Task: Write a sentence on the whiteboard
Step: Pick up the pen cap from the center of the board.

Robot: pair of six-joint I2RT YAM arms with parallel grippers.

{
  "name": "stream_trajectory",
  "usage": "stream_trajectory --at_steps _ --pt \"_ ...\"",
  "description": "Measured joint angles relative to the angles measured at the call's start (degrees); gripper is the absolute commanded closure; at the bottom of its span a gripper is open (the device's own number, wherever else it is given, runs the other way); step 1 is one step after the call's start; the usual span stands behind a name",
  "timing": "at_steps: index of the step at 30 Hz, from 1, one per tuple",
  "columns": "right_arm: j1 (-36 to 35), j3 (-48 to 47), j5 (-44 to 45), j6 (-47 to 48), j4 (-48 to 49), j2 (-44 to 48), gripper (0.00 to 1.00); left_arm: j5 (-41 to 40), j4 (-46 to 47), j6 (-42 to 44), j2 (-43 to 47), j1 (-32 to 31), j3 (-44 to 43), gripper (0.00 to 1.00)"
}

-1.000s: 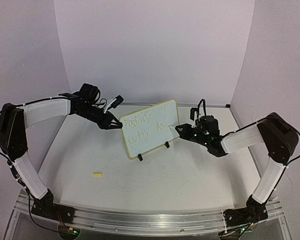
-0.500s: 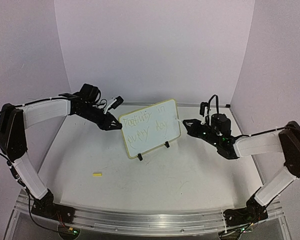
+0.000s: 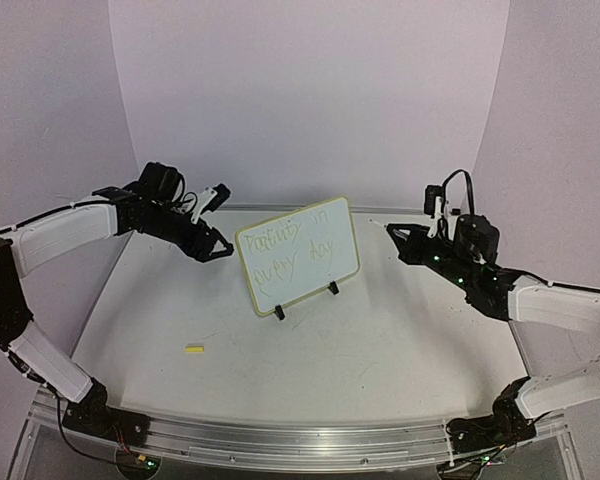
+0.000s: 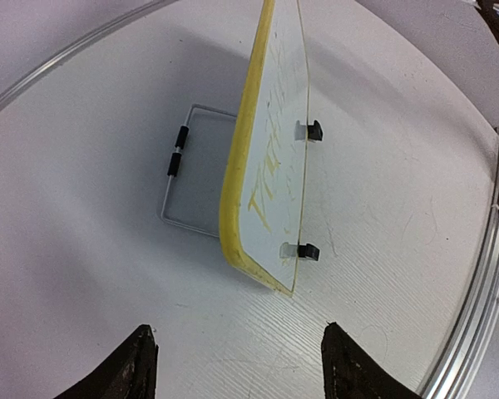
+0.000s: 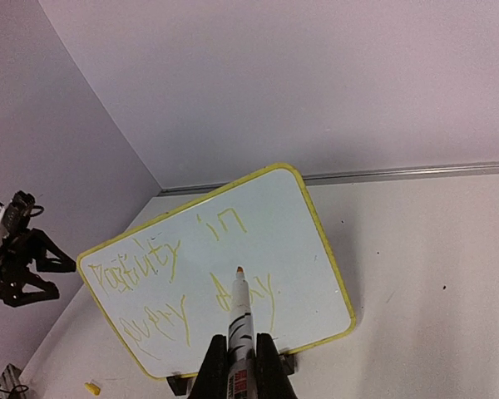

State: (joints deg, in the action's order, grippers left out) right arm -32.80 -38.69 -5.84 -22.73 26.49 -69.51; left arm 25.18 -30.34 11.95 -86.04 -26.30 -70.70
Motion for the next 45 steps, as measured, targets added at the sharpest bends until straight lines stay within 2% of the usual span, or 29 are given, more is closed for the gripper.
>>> stream_trajectory --at_steps 4,9,14,20,31,45 --pt "0.0 -0.81 -0.8 1.23 -5.76 3.45 1.0 -4.5 3.59 -4.76 7.31 0.0 3.86 0.24" --pt "0.0 -0.8 -2.17 1.84 -10.15 6.65 1.0 -11.08 8.49 -16.22 16.67 -0.02 14.93 0.17" --pt "0.0 0.64 -4.44 2.13 -11.67 10.05 1.0 -13.47 12.54 -27.32 21.74 -0.04 27.2 0.17" --pt "0.0 2.29 -6.38 1.39 -12.75 10.61 1.0 -12.89 15.27 -36.19 23.68 -0.88 38.49 0.18" --pt "0.0 3.23 -8.91 -1.18 -13.72 10.45 1.0 -10.29 17.42 -41.76 20.34 -1.77 42.08 0.18" --pt "0.0 4.34 -9.71 -3.27 -13.48 9.91 1.0 -7.14 20.37 -41.82 12.88 -3.31 43.35 0.21"
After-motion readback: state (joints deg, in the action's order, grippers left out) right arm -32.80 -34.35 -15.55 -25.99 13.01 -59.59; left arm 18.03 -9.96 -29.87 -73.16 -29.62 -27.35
